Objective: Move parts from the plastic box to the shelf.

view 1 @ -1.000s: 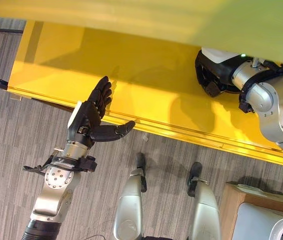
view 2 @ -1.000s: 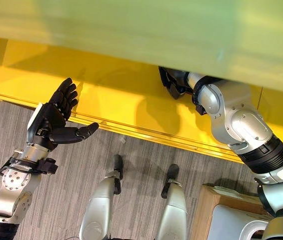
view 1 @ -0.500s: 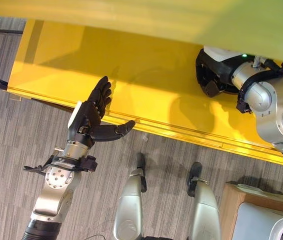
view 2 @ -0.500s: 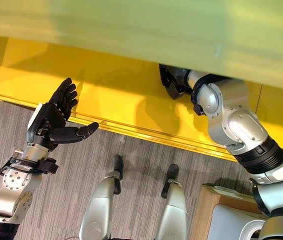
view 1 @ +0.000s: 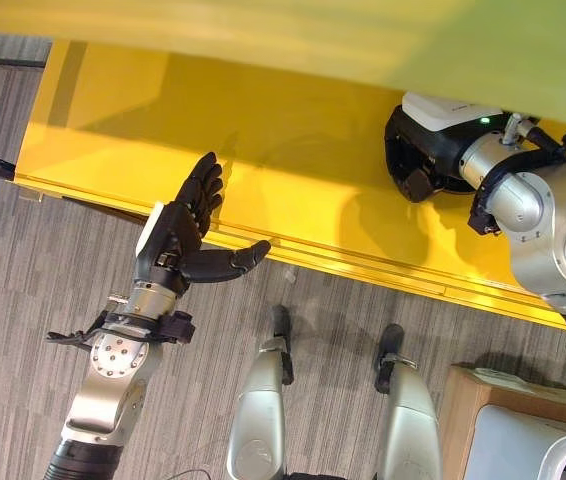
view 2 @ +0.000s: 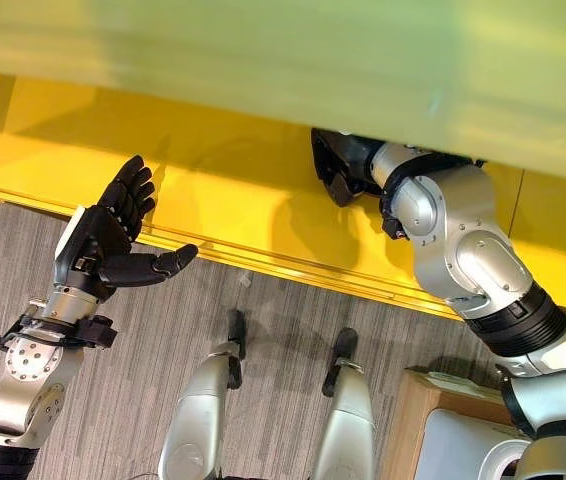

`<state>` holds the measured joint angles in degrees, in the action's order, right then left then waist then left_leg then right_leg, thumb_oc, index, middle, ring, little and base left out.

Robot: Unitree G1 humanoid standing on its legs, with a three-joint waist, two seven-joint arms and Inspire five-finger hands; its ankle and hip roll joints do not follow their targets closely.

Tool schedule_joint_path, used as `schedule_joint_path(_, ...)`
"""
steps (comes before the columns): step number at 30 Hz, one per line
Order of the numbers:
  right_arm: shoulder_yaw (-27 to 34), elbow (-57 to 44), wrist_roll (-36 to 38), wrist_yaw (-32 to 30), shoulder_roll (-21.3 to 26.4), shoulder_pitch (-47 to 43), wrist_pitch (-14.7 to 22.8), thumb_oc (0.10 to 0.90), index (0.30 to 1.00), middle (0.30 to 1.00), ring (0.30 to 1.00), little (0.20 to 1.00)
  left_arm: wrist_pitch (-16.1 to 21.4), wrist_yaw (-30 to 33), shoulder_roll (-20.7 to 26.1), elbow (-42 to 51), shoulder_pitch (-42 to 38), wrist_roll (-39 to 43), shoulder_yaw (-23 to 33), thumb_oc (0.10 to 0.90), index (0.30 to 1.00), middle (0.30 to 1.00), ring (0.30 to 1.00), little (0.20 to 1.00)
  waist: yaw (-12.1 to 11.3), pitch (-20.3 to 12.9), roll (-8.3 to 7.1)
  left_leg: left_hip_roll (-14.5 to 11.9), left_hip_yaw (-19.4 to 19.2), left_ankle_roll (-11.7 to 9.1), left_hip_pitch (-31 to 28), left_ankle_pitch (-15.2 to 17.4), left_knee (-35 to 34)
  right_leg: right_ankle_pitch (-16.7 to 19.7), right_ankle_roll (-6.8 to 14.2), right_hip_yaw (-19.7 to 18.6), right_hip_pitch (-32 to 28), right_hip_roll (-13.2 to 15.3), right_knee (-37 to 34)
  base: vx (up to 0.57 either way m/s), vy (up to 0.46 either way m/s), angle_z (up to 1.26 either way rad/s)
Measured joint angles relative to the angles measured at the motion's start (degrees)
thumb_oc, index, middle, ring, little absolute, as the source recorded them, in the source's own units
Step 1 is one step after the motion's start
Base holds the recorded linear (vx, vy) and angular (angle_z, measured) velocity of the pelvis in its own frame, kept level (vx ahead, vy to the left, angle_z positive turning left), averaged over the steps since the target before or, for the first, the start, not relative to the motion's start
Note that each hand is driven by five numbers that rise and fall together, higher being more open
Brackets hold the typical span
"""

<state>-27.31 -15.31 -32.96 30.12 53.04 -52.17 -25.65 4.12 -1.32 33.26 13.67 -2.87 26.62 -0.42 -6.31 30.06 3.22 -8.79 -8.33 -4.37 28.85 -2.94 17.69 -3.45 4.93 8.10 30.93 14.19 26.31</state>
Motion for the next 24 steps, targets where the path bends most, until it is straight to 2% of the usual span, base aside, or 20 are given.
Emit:
schedule_joint_path(7,1.25,-5.15,9.77,1.85,-3.46,3.31,-3.38,0.400,0.300,0.300,0.300,0.300,-0.06,0.97,-0.06,0.15,-0.03,-0.04,-0.43,0.900,1.000,1.000,1.000,1.000,0.17,-0.01,-0.01,-0.04,0.07,0.00,-0.01,0.00,0.04,-0.03,0.03,0.03,-0.03,-0.05,0.11,0.00,0.000,0.00)
schedule_joint_path(9,1.05,-5.42,10.04,1.84,-5.81,4.04,-3.08,0.400,0.300,0.300,0.300,0.300,-0.16,1.02,-0.05,-0.02,-0.26,-0.04,-0.44,0.900,1.000,1.000,1.000,1.000,0.23,-0.01,-0.02,-0.05,0.08,-0.01,-0.01,-0.01,0.06,-0.03,0.03,0.01,-0.03,-0.07,0.14,0.00,0.000,0.00)
schedule_joint_path(13,0.73,-4.35,10.66,1.29,-7.24,3.76,-2.61,0.400,0.300,0.300,0.300,0.300,-0.39,1.19,-0.05,-0.13,-0.79,-0.05,-0.92,0.900,1.000,1.000,1.000,1.000,0.17,-0.02,-0.04,-0.02,0.10,-0.05,0.07,0.00,0.08,-0.18,0.30,0.01,-0.05,-0.03,0.09,0.00,0.000,0.00)
schedule_joint_path(22,1.56,-4.56,8.12,1.60,-7.35,4.68,-1.53,0.400,0.300,0.300,0.300,0.300,-0.31,2.01,-0.05,0.02,-0.77,-0.05,-1.37,0.900,1.000,1.000,1.000,1.000,0.23,-0.10,-0.12,0.02,0.10,-0.10,0.07,0.04,0.10,-0.27,0.47,-0.01,-0.09,-0.02,-0.01,0.00,0.001,0.00)
schedule_joint_path(24,1.86,-4.78,7.13,1.63,-4.93,4.79,0.26,0.400,0.300,0.300,0.300,0.300,-0.31,2.01,-0.03,0.08,-0.75,-0.05,-1.49,0.900,1.000,1.000,1.000,1.000,0.26,-0.18,-0.28,0.04,0.16,-0.09,0.08,0.07,0.14,-0.29,0.49,0.00,-0.19,-0.03,-0.11,0.04,0.007,0.02)
